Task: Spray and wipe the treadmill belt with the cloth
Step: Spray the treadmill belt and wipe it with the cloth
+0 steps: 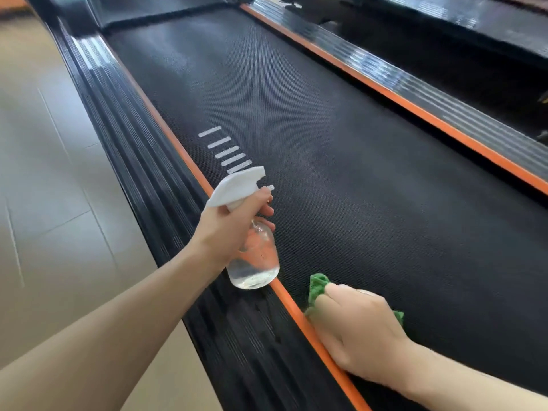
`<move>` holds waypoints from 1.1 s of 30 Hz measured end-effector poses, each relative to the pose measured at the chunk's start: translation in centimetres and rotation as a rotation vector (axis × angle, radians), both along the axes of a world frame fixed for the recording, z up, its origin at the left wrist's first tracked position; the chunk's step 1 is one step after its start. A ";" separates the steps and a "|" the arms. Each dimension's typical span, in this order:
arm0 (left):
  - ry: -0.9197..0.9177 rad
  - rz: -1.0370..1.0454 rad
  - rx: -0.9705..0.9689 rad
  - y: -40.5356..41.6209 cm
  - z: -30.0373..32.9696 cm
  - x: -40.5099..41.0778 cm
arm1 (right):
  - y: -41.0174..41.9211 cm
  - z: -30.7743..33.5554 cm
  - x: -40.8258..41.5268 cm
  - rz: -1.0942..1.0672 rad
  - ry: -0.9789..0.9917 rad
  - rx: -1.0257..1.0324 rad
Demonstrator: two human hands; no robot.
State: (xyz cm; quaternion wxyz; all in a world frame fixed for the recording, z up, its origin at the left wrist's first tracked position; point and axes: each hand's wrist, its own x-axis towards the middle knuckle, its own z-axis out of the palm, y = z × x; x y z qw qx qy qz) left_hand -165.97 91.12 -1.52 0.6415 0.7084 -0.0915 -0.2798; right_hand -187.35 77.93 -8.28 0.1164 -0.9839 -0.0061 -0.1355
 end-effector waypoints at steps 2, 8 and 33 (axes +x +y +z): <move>-0.019 -0.055 0.012 0.0 -0.3 0.7 | -1.3 -0.3 1.3 0.120 -0.007 -0.067; -0.039 -0.111 -0.075 -0.8 -1.1 1.7 | -6.6 -1.7 17.4 -0.359 -0.075 -0.125; -0.241 0.028 -0.282 -4.3 -5.3 1.7 | -13.8 -1.6 18.3 -0.786 -0.006 -0.061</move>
